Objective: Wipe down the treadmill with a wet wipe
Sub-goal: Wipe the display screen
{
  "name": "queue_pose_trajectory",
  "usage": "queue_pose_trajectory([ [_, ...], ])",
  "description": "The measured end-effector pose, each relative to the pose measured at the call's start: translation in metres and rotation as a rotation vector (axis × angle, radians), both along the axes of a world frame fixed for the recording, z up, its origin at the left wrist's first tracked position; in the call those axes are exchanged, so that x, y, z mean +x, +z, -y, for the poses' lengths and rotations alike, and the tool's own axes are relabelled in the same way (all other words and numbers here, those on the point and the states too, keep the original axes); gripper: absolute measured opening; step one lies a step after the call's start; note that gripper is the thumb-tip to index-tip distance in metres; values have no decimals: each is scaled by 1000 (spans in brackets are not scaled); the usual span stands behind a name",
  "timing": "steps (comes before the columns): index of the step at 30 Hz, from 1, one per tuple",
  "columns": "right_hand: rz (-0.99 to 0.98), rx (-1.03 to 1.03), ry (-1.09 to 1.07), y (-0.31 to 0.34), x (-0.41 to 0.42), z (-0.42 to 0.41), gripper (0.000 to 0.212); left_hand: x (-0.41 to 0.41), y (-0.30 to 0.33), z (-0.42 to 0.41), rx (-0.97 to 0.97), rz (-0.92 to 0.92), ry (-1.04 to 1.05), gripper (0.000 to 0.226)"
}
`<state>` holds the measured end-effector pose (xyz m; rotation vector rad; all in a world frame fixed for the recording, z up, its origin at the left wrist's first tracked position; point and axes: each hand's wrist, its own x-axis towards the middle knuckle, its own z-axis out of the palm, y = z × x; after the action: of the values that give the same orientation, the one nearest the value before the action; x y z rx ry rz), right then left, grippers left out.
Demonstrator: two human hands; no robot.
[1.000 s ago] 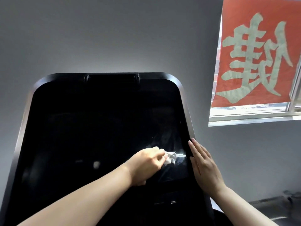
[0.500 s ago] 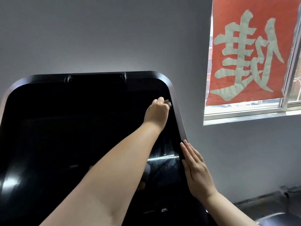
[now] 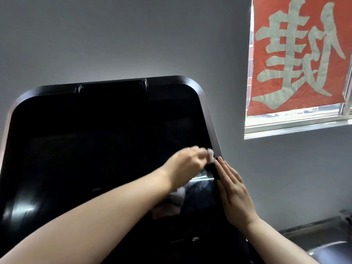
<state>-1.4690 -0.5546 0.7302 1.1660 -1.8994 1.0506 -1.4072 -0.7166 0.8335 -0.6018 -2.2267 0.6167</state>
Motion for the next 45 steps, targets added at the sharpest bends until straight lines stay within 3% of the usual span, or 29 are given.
queue_pose_trajectory([
  [4,1,-11,-17,0,1,1,51,-38,54,13,211,-179,112,33],
  [7,-5,-23,-21,1,1,1,50,-44,60,8,298,-168,154,18],
  [12,-11,-19,-12,0,1,1,50,-20,25,-4,296,-108,125,43],
  [16,6,-23,-2,0,-1,1,50,27,-27,-22,218,36,28,36],
  [19,3,-43,-23,-1,-1,2,46,68,-67,-31,58,227,-27,32],
  [22,1,-53,-24,0,0,3,47,86,-77,-27,-108,284,-40,38],
  [26,-5,-51,-10,-1,0,1,47,62,-40,-13,-179,192,82,53],
  [30,-6,-50,-5,0,1,1,46,14,18,5,12,69,261,51],
  [33,-5,-35,-22,1,0,1,46,-7,41,3,163,108,379,46],
  [38,4,-41,7,0,-1,1,46,15,6,-14,233,96,186,44],
  [45,15,-62,-10,-1,0,3,46,102,-92,-34,-60,415,-18,42],
])
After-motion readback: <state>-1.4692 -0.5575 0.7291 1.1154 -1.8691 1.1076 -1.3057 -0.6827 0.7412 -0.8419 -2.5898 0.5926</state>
